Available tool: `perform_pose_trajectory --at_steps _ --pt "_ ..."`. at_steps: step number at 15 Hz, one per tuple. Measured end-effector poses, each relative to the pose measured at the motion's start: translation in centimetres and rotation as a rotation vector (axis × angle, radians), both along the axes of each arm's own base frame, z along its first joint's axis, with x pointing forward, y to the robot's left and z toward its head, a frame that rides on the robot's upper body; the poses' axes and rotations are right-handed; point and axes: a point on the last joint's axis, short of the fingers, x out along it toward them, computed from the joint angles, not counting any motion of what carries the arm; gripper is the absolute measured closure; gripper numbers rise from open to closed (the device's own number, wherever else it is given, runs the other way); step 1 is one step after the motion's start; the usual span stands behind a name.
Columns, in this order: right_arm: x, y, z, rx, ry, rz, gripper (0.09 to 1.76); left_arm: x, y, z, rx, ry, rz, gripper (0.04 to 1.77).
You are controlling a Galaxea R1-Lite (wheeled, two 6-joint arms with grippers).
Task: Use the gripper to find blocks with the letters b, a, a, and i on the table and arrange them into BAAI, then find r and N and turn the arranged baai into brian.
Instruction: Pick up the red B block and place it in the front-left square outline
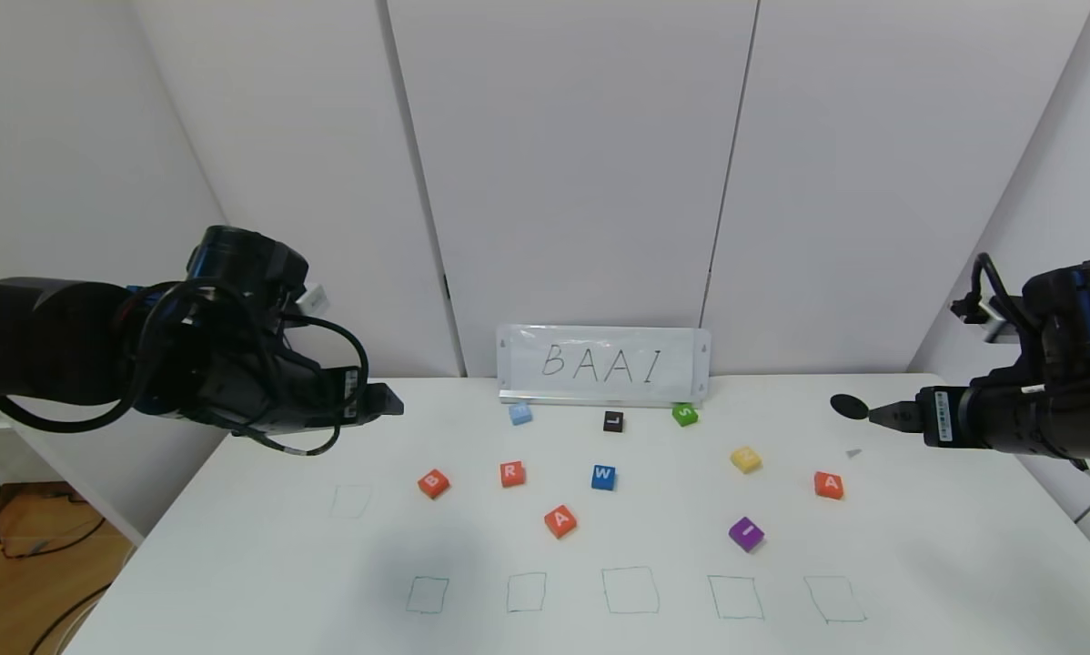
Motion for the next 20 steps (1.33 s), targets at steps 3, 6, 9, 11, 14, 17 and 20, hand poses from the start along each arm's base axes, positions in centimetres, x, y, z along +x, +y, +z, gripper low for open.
perform_pose_trajectory --at_steps 3,6,9,11,14,17,20 --pt "-0.1 1.6 -0.6 -0.006 0.013 0.026 0.14 0.8 -0.6 0.3 -0.085 0.047 0.103 0.09" --pt "-0.5 2.7 -0.8 -0.007 0.02 0.054 0.14 2.0 -1.6 0.5 -0.158 0.065 0.202 0.09" --pt "-1.3 3.0 0.1 0.005 -0.004 0.071 0.14 2.3 -2.0 1.1 -0.134 0.142 0.215 0.09" --pt "-1.8 3.0 0.8 0.01 -0.027 0.075 0.14 2.6 -2.2 2.5 -0.128 0.184 0.225 0.09" --pt "-2.5 2.8 1.7 0.015 -0.057 0.076 0.14 3.1 -2.3 4.3 -0.152 0.234 0.274 0.09" --pt "-3.0 3.0 2.0 0.017 -0.068 0.086 0.14 3.7 -3.4 4.5 -0.201 0.269 0.334 0.09" --pt "-3.4 3.4 1.9 0.017 -0.066 0.104 0.14 4.7 -4.2 2.9 -0.23 0.31 0.394 0.09"
